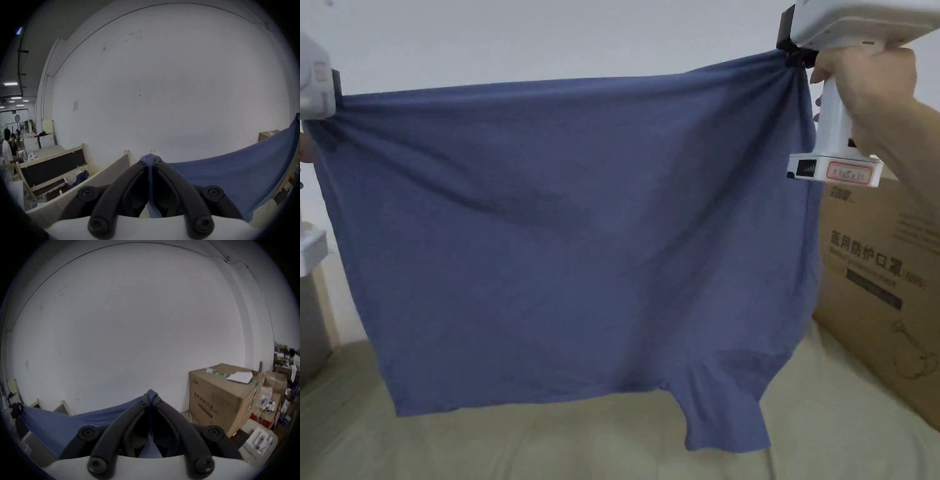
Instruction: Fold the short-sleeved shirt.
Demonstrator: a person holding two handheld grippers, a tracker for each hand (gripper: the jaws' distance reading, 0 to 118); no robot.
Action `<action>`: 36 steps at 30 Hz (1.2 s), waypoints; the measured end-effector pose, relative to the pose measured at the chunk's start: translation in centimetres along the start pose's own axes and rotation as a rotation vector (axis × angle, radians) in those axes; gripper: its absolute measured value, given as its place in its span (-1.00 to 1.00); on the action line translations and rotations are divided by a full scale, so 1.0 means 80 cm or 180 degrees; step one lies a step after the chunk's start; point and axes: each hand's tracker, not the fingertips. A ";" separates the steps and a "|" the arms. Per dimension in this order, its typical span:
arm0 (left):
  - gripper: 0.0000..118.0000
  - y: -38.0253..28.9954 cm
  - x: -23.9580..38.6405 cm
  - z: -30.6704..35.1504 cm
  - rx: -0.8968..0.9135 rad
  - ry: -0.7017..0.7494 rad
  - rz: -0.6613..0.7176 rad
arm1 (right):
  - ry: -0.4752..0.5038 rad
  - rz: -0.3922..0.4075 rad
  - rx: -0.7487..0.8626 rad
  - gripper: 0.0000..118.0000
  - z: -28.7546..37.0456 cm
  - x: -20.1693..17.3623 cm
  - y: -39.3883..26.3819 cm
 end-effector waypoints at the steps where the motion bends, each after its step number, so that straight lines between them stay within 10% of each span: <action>1: -0.96 -0.016 0.003 -0.005 0.0010 0.0004 0.0009 | -0.0013 0.0109 -0.0060 -0.98 0.005 0.001 -0.016; 20: -0.96 -0.569 0.099 -0.064 -0.2298 -0.0390 -0.0425 | -0.0259 0.0088 -0.2765 -0.98 -0.125 0.090 -0.602; 36: -0.96 -0.553 -0.015 0.168 -0.2190 -0.0768 -0.0427 | -0.0008 0.0238 -0.2740 -0.98 0.123 0.140 -0.643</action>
